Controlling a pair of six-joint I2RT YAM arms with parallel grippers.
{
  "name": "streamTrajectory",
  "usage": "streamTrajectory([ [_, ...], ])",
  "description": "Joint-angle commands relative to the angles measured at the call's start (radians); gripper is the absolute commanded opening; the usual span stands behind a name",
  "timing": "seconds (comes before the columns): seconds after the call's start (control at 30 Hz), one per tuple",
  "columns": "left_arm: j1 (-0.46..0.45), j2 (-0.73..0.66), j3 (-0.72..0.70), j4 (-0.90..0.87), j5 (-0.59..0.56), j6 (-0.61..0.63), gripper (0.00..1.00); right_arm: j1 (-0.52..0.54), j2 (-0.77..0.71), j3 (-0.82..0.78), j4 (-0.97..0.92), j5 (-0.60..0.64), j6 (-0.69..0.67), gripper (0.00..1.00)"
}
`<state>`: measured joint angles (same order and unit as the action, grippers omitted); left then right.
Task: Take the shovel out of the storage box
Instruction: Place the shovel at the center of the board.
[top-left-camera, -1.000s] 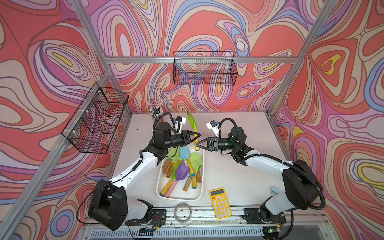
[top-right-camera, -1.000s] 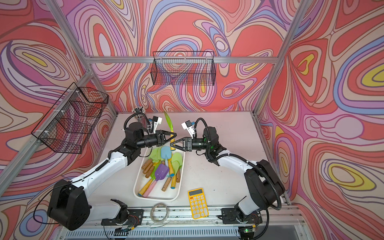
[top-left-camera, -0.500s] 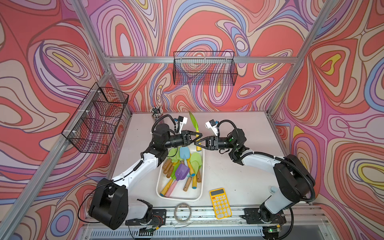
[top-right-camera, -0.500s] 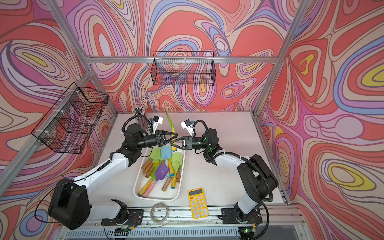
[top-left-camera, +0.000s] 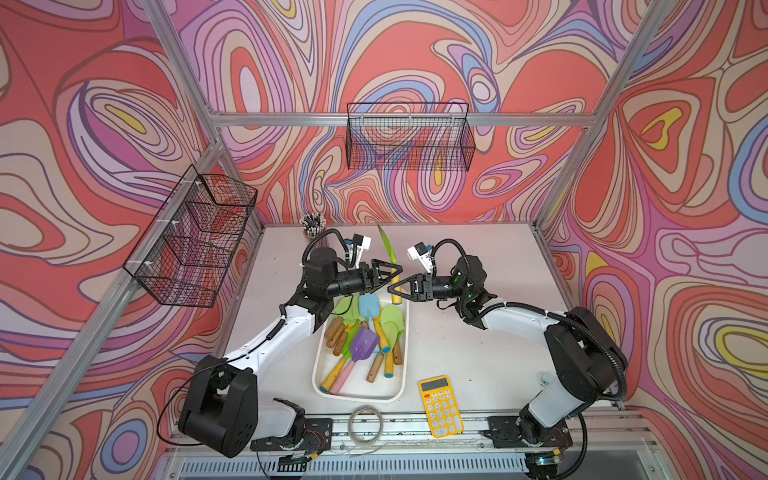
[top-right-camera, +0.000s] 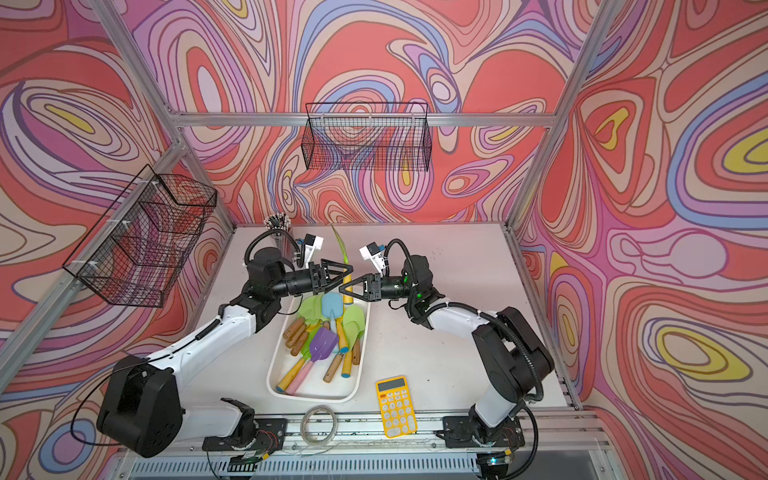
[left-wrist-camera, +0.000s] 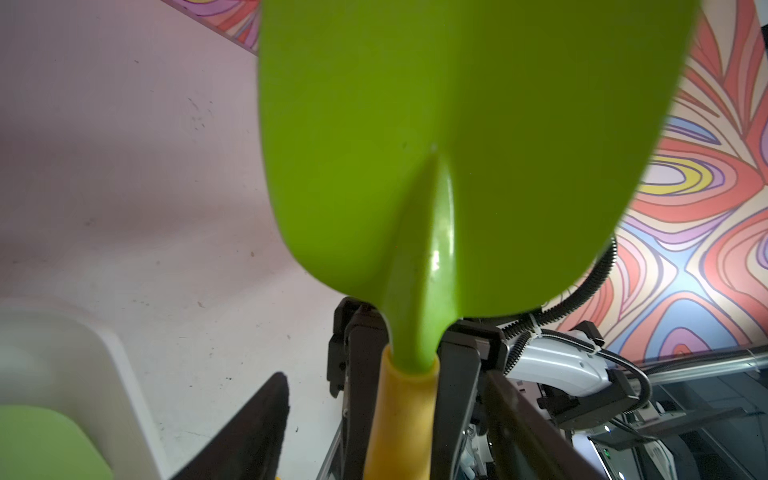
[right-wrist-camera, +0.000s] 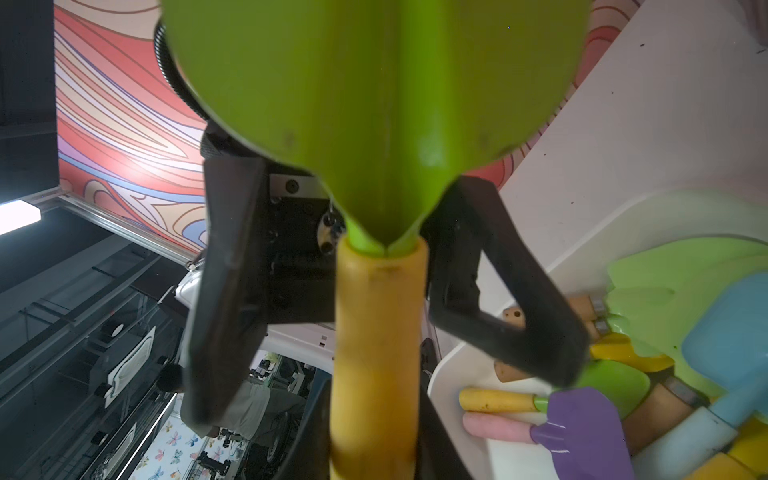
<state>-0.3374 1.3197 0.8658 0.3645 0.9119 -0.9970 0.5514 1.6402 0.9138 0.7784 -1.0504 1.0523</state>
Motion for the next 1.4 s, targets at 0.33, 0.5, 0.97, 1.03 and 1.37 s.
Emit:
streamTrajectory([
  [0.33,-0.028,-0.198,0.107,-0.915,-0.567,0.549,0.70,-0.042,0.115,0.526,-1.165,0.521,-0.618,0.02],
  [0.5,-0.142,-0.223,0.042,-1.006,-0.764,0.551,0.67,-0.057,0.279,0.731,-1.350,0.744,-0.696,0.04],
  [0.97,-0.242,-0.389,-0.229,-1.019,-0.860,0.390,0.65,-0.102,0.838,1.312,-1.600,0.982,-0.699,0.03],
  [1.03,-0.242,-0.403,-0.246,-1.029,-0.874,0.382,0.66,-0.105,0.889,1.365,-1.617,0.980,-0.695,0.02],
  [1.37,-0.258,-0.420,-0.279,-1.044,-0.903,0.345,0.67,-0.106,0.987,1.445,-1.623,0.941,-0.663,0.04],
])
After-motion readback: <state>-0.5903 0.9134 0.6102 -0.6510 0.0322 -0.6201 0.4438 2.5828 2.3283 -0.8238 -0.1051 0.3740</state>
